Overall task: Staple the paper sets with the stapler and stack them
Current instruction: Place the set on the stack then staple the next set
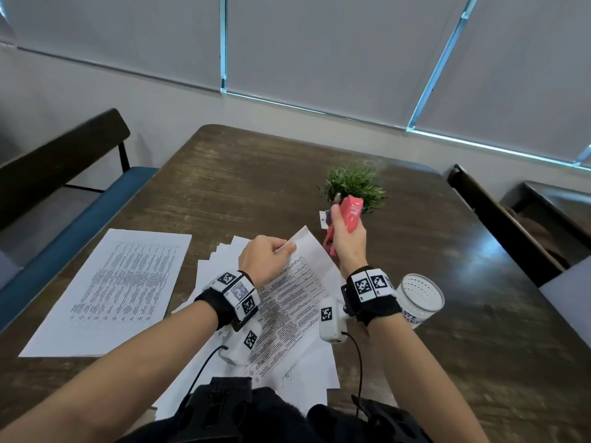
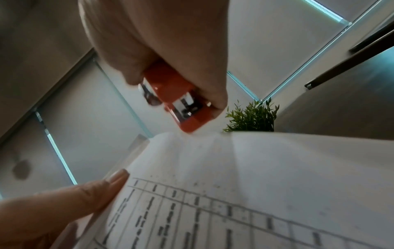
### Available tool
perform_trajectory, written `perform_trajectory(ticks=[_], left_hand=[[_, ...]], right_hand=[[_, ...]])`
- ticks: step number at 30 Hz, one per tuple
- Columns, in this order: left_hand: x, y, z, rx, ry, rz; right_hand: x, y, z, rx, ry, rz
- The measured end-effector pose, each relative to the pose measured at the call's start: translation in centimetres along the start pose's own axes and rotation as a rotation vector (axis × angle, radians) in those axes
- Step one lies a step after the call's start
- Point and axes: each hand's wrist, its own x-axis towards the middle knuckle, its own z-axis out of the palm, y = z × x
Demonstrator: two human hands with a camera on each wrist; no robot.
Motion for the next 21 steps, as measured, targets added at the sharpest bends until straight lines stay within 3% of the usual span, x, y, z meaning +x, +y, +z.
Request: perform_trajectory(ticks=[3,13,21], left_hand=[[-0.3,0.4,0.3,-0.021,-0.02,0.024],[-1.2,0.8,0.2,-0.012,-0.033,0.07],[-1.6,1.4,0.2,0.027,-0.056,0.135]], right_hand=[[-0.2,-1.3,0.4,0.189,0.057,-0.04],[-1.4,-1.7,1.6,0.146,-0.09,0.011],[-1.6,-1.9,2.3,0.157,-0.024,0.009]])
